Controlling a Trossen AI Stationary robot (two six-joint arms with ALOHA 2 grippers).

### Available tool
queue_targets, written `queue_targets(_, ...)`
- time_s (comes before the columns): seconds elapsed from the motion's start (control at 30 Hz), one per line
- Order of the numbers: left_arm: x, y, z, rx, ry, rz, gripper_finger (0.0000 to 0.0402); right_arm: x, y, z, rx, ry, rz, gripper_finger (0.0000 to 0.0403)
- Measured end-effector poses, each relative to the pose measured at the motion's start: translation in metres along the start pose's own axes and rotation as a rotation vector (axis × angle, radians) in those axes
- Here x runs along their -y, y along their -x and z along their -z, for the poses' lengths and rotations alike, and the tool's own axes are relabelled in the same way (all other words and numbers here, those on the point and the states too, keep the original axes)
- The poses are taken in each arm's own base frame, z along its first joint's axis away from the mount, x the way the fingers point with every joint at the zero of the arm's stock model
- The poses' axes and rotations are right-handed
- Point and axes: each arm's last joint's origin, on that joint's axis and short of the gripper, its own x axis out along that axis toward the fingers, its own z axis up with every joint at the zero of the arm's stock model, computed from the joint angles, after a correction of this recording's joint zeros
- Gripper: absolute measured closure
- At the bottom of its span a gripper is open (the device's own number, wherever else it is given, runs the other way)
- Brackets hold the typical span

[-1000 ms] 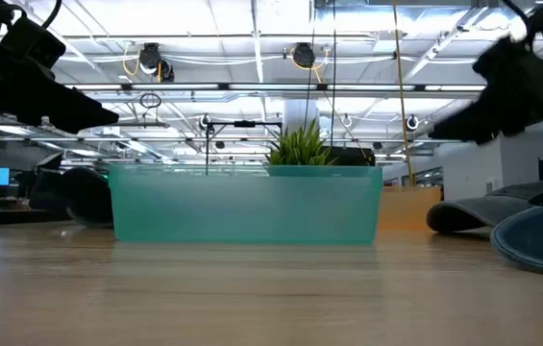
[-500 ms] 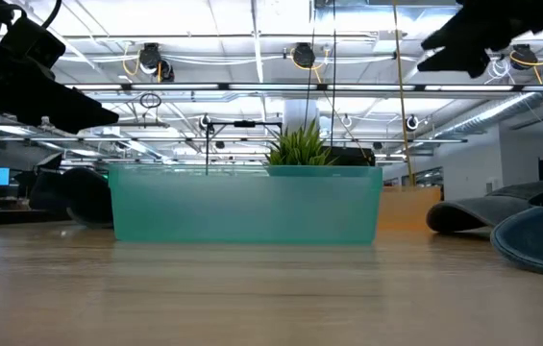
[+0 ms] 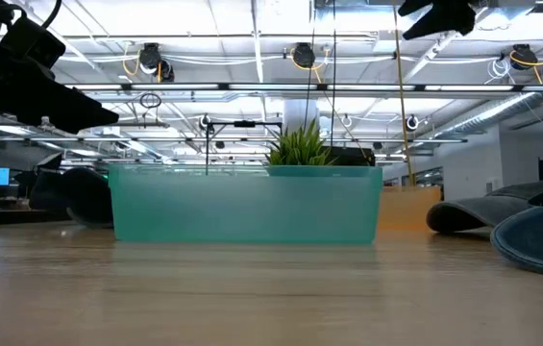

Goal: Pick & Place hat
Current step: Put the middle gray cap into the orange bin

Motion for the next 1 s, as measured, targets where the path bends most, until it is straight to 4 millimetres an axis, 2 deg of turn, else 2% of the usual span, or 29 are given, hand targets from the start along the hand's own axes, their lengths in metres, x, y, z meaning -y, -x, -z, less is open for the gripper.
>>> queue_targets(0.33,0.0,0.0,0.0,0.0,0.0,0.0,0.0151,-0.028,0.011,-0.038,-0.163,-0.025,0.016,0.014)
queue_targets(0.57,0.0,0.0,0.0,0.0,0.0,0.0,0.0151,-0.044,0.023,-0.061,-0.17,-0.034,-0.019,0.0142)
queue_targets(0.73,0.0,0.0,0.0,0.0,0.0,0.0,0.0151,-0.048,0.035,-0.079,-0.175,-0.069,-0.023,0.0142)
queue_targets(1.0,0.0,0.0,0.0,0.0,0.0,-0.001,0.0151,-0.049,0.045,-0.093,-0.176,-0.136,-0.018,0.0142)
